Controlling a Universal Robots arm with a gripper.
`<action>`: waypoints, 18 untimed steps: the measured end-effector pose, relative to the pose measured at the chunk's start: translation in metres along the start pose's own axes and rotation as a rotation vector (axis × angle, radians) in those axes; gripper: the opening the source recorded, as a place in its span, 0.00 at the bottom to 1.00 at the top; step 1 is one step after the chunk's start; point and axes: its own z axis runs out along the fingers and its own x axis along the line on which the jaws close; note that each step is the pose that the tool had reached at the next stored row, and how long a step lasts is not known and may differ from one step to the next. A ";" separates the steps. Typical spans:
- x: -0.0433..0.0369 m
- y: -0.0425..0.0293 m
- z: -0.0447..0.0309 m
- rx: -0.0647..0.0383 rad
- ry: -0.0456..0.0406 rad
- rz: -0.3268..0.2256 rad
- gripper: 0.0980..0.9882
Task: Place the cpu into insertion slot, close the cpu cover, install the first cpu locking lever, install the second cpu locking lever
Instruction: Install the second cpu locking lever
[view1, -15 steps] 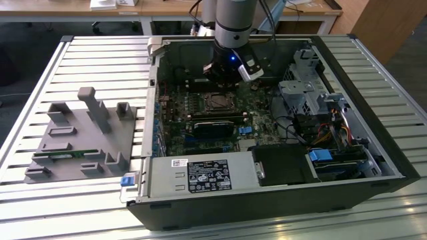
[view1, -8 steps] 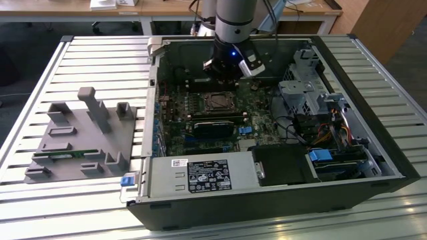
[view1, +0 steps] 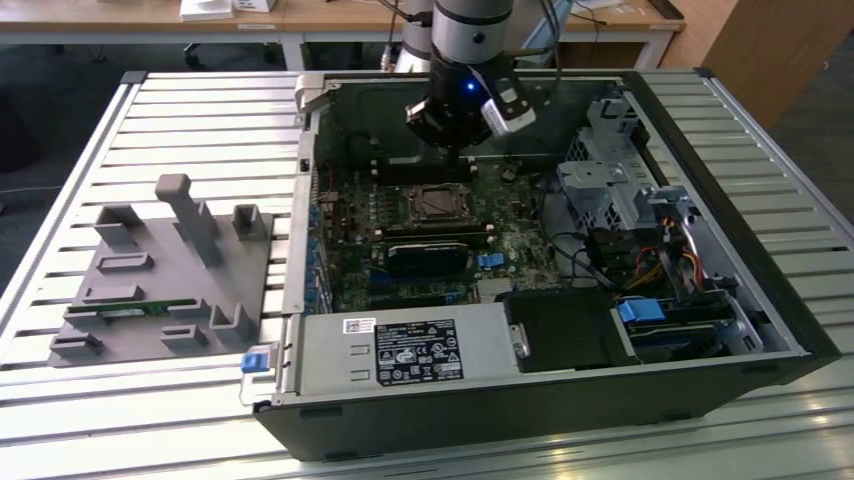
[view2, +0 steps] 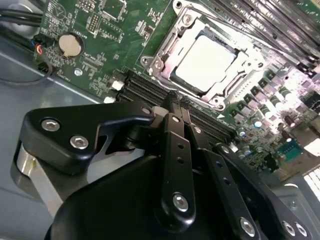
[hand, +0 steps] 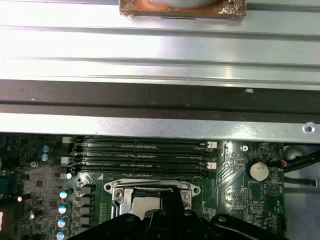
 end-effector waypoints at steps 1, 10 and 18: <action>0.0000 -0.0008 -0.0002 0.000 0.0000 0.000 0.02; -0.0010 -0.0201 -0.0014 0.000 0.0280 0.003 0.02; -0.0009 -0.0373 0.0026 -0.008 0.0342 0.003 0.02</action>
